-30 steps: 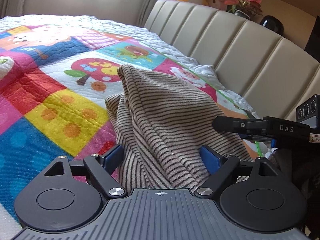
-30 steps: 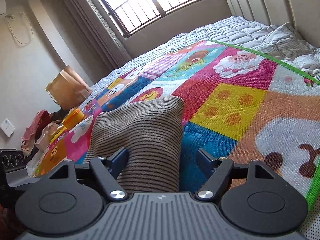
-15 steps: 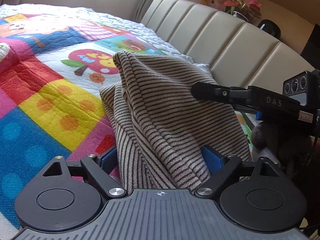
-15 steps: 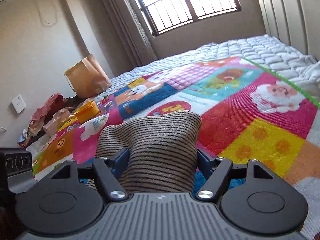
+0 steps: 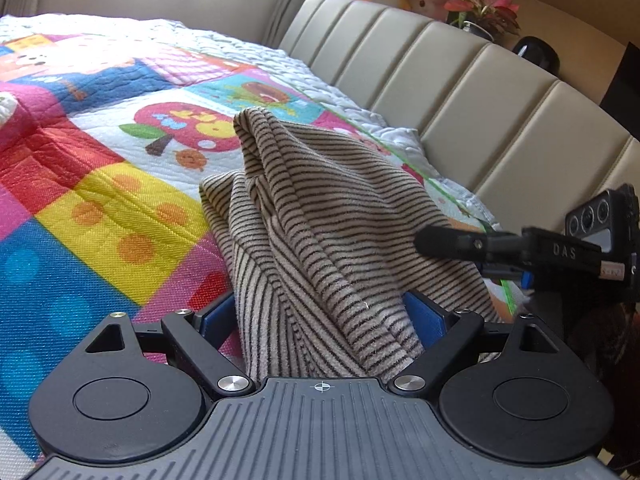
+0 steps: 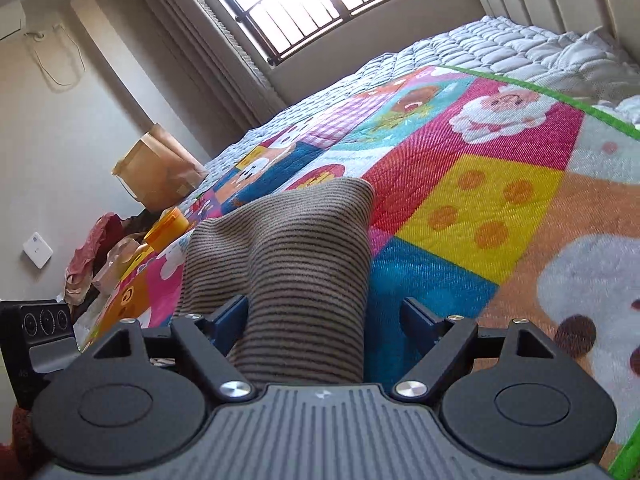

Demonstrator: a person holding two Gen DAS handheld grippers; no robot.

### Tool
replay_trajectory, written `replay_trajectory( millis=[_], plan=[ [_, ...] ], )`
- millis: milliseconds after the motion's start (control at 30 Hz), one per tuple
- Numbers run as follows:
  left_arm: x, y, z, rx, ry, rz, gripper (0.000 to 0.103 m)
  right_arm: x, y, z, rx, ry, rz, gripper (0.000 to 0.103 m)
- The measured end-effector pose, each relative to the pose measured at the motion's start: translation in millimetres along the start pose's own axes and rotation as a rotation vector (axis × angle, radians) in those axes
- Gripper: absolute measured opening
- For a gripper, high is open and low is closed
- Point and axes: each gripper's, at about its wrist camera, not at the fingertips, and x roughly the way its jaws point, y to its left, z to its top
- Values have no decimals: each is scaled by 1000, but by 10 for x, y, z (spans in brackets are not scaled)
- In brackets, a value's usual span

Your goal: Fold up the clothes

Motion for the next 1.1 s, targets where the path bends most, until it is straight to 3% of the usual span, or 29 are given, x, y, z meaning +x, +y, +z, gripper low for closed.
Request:
replay_trajectory(
  millis=[67,200,300,467,833,1100],
  plan=[
    [0,1,-4,0,-1,-1,92,-52,62,-20,11,-4,28,62],
    [-2,28,-7,-10,-3,-13,92,-181,369,-31,-141,-31,-1,58],
    [10,17,-15,-1,-7,-11,92,-137,324,-97,-145,-11,-46,60],
    [19,1,-16,5,-7,-8,92,-103,194,-185,-61,-16,-30,67],
    [17,10,-26,3,-10,-11,93,-57,127,-255,-35,-15,-11,80],
    [-6,11,-53,-7,-29,-9,93,-20,313,-308,-90,-37,-95,87]
  ],
)
